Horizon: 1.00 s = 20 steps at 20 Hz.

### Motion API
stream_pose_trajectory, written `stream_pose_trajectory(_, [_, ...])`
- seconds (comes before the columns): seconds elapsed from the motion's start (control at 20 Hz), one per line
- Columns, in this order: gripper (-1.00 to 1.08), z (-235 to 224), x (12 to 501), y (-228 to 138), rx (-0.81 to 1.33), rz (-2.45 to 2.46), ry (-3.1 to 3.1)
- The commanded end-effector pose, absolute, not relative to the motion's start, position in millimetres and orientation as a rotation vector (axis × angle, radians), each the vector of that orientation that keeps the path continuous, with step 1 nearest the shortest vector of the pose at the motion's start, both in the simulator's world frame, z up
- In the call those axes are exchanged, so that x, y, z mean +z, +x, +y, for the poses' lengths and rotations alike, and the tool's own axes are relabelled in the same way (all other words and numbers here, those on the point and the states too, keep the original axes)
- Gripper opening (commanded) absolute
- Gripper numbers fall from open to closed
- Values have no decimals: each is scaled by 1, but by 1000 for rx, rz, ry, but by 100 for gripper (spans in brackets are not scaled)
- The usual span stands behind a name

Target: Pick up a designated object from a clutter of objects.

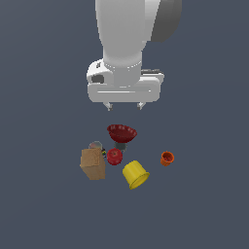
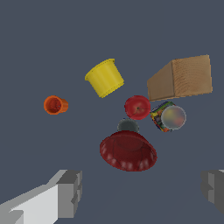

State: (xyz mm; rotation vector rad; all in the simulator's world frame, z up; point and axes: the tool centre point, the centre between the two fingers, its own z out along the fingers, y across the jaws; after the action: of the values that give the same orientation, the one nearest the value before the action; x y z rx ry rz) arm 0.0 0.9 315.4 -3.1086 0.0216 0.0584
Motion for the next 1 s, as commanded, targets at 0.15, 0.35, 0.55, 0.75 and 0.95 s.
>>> stream_pose_trajectory(0.15, [100, 4, 317, 1, 53, 2, -3109])
stream_pose_trajectory(0.35, [100, 18, 325, 3, 30, -75, -3112])
stream_pose_trajectory(0.55, [100, 25, 329, 4, 19, -110, -3112])
stream_pose_trajectory(0.75, [100, 21, 326, 6, 21, -103, -3112])
stream_pose_trajectory(0.95, [100, 15, 320, 14, 18, -108, -3111])
